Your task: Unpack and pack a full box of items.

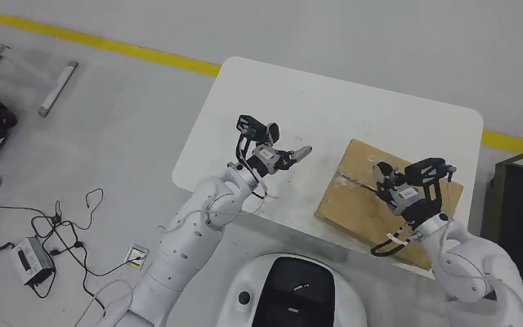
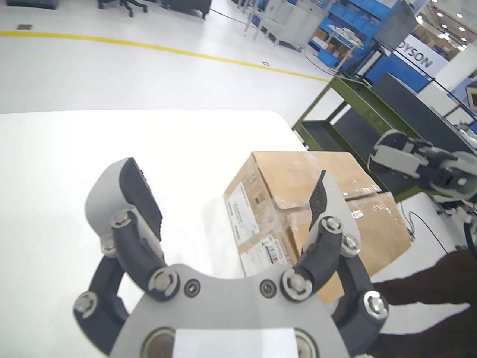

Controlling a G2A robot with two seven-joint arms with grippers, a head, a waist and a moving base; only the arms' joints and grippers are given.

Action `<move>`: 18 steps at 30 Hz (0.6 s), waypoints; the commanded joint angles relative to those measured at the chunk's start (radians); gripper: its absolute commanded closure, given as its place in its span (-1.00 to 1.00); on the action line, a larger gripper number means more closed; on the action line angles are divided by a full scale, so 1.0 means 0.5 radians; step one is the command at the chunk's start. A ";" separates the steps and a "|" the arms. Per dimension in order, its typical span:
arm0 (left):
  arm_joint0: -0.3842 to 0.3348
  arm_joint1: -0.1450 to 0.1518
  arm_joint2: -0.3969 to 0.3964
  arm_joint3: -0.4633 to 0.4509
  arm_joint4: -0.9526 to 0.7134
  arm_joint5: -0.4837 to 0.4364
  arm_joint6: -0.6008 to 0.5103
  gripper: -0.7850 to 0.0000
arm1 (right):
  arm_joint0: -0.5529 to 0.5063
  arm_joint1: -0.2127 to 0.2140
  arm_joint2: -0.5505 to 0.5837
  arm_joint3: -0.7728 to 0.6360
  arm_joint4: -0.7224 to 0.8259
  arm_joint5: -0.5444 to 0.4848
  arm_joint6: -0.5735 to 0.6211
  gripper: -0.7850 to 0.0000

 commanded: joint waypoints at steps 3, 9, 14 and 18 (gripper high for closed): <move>0.013 0.002 -0.053 0.002 0.016 0.124 0.063 -1.00 | 0.152 -0.018 -0.181 0.146 -0.084 0.079 0.002 1.00; 0.012 -0.003 -0.096 0.026 0.025 0.295 0.125 -1.00 | 0.277 -0.041 -0.326 0.308 -0.138 0.193 0.033 1.00; 0.003 -0.004 -0.105 0.036 0.023 0.299 0.128 -1.00 | 0.301 -0.053 -0.337 0.369 -0.118 0.352 0.083 1.00; -0.003 -0.007 -0.099 0.036 0.011 0.297 0.126 -1.00 | 0.216 -0.047 -0.257 0.282 -0.079 0.434 0.141 1.00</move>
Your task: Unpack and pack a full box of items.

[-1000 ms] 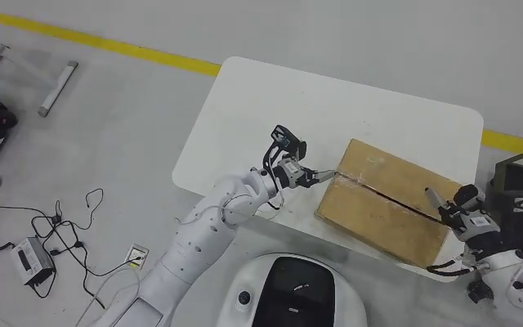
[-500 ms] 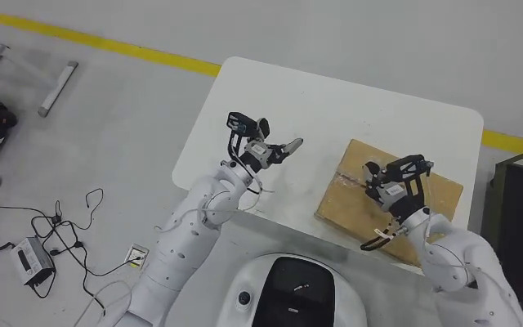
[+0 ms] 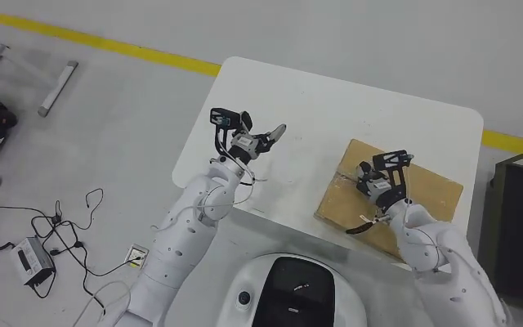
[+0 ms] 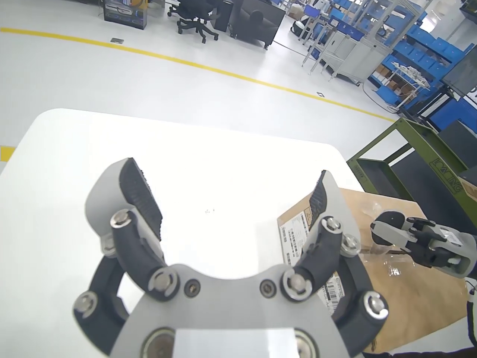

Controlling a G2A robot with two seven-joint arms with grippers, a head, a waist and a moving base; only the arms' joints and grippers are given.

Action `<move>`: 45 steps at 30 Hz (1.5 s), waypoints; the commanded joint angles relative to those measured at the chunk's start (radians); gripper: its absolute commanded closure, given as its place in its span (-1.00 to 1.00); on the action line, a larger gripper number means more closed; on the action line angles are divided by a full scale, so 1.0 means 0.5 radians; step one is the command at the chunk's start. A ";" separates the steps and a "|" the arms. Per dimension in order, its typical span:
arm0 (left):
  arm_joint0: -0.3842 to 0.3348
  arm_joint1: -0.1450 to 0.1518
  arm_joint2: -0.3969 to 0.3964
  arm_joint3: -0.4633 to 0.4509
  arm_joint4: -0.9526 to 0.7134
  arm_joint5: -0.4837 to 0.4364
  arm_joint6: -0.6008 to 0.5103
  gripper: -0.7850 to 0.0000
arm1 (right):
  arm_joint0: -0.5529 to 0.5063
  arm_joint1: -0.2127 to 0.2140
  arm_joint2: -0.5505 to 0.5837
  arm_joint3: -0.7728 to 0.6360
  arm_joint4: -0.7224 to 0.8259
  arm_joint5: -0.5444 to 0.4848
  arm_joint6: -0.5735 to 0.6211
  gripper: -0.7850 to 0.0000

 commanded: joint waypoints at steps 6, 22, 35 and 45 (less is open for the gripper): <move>-0.022 -0.005 0.024 0.024 -0.007 -0.024 -0.023 -1.00 | -0.231 0.022 0.211 -0.204 0.047 0.056 0.112 1.00; -0.063 -0.010 0.015 0.078 -0.017 -0.026 -0.031 -1.00 | -0.741 0.037 0.681 -0.498 0.274 0.082 0.052 1.00; -0.064 -0.010 0.015 0.080 -0.017 -0.025 -0.030 -1.00 | -1.076 0.020 1.053 -0.685 0.538 -0.061 -0.220 1.00; -0.064 -0.010 0.015 0.080 -0.017 -0.025 -0.030 -1.00 | -0.735 0.027 0.637 -0.732 0.232 -0.267 -0.240 1.00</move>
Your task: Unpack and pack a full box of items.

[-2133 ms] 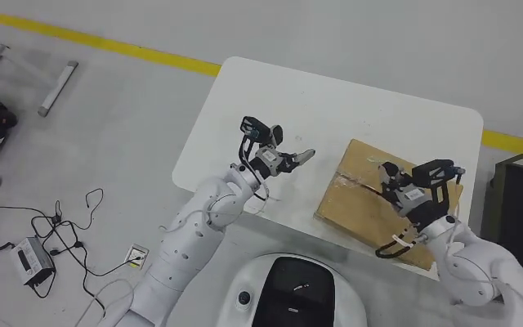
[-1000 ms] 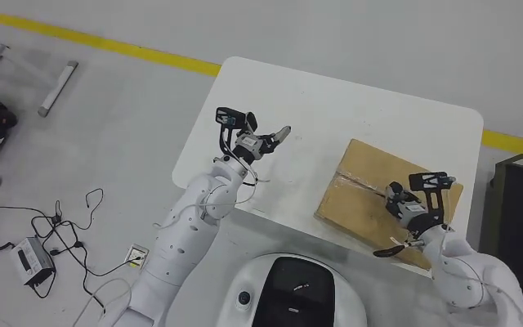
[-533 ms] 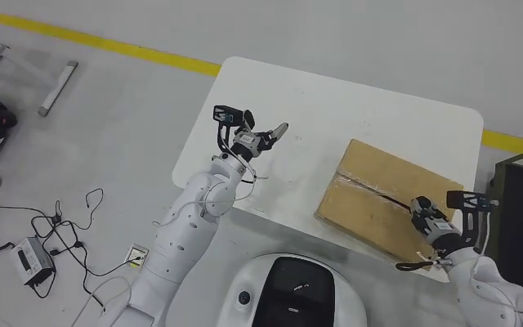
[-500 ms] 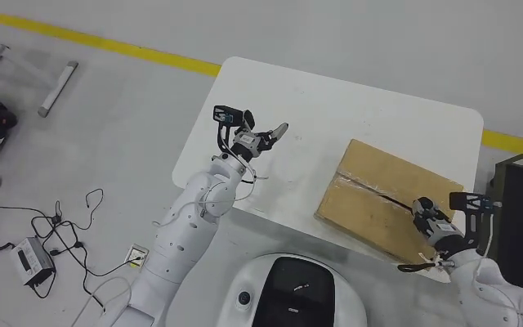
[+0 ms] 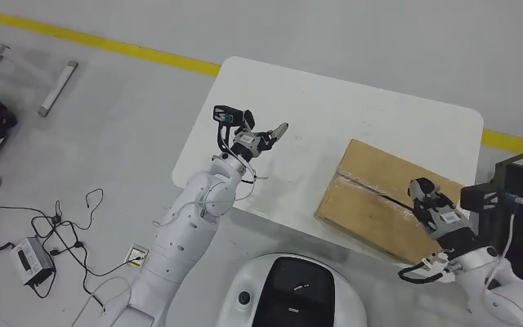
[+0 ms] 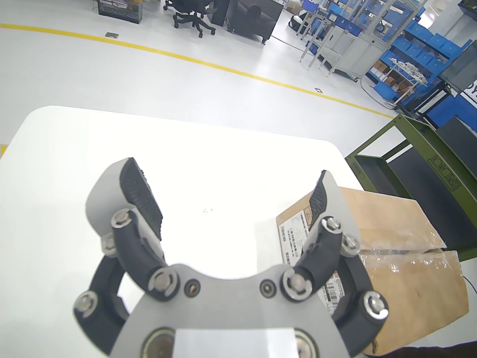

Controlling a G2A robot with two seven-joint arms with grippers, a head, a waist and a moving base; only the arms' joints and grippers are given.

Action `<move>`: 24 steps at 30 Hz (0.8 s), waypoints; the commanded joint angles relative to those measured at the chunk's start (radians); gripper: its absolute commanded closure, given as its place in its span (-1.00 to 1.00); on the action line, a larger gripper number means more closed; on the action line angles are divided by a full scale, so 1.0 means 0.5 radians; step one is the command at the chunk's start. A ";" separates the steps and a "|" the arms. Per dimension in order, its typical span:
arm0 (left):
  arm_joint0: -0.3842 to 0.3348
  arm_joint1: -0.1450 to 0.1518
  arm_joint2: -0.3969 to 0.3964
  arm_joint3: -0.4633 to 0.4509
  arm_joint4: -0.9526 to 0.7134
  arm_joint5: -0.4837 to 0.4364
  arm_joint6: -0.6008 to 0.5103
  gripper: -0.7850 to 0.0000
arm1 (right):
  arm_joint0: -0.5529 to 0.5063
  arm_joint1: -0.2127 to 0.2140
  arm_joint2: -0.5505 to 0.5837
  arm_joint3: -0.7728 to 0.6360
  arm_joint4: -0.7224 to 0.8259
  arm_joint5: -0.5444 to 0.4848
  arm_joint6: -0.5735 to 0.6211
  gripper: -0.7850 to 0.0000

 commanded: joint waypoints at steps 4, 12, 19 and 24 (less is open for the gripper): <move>0.000 0.000 0.000 0.000 0.000 0.000 0.000 -1.00 | 0.291 -0.017 -0.421 0.226 -0.266 0.078 -0.013 1.00; 0.000 0.000 0.000 0.000 0.000 0.000 0.000 -1.00 | 0.454 -0.042 -0.616 0.491 -0.402 0.252 -0.035 1.00; 0.000 0.000 0.000 0.000 0.000 0.000 0.000 -1.00 | 0.328 -0.045 -0.495 0.521 -0.307 0.390 -0.052 1.00; 0.000 0.000 0.000 0.000 0.000 0.000 0.000 -1.00 | 0.218 -0.047 -0.389 0.465 -0.239 0.509 -0.045 1.00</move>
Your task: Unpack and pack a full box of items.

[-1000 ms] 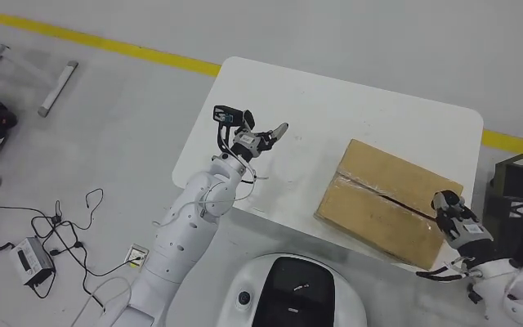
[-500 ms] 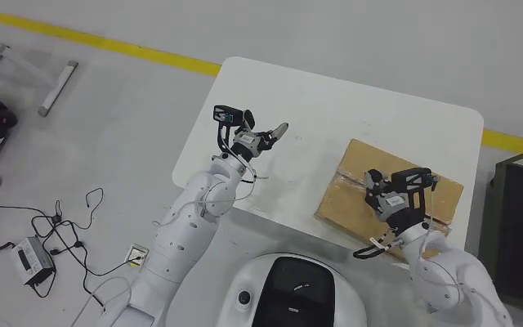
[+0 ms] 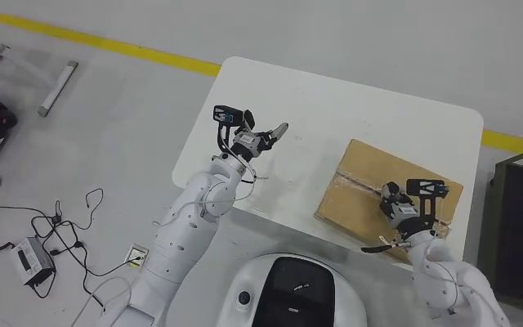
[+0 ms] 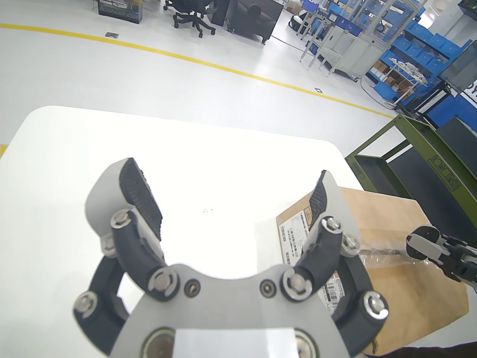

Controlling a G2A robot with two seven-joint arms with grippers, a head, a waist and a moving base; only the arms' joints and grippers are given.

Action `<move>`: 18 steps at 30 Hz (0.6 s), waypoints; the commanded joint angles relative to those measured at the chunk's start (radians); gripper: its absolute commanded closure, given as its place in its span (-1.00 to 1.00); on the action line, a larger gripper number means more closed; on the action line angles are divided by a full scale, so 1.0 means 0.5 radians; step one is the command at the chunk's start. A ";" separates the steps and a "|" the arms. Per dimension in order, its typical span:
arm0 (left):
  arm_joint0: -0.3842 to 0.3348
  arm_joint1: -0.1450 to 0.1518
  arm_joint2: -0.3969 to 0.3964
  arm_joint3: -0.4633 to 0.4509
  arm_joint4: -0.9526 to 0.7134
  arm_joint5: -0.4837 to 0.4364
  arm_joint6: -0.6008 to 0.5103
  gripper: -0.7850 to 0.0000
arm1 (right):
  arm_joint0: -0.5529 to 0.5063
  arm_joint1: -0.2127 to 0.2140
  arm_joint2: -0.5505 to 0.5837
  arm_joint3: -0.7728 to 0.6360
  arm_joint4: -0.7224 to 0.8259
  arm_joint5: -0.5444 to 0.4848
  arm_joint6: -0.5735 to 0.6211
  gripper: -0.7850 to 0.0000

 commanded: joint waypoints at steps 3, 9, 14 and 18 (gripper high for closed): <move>0.000 0.000 0.000 0.000 0.000 0.000 0.000 -1.00 | -0.075 0.000 0.070 -0.043 0.020 0.042 0.010 1.00; 0.000 0.000 0.000 0.000 0.000 0.000 0.000 -1.00 | -0.212 -0.001 0.153 -0.048 0.042 0.056 -0.011 1.00; 0.000 0.000 0.000 0.000 0.000 0.000 0.000 -1.00 | -0.277 -0.005 0.211 -0.020 0.062 0.059 -0.078 1.00; 0.000 0.000 0.000 0.000 0.000 0.000 0.000 -1.00 | -0.291 -0.010 0.249 -0.026 0.087 0.073 -0.111 1.00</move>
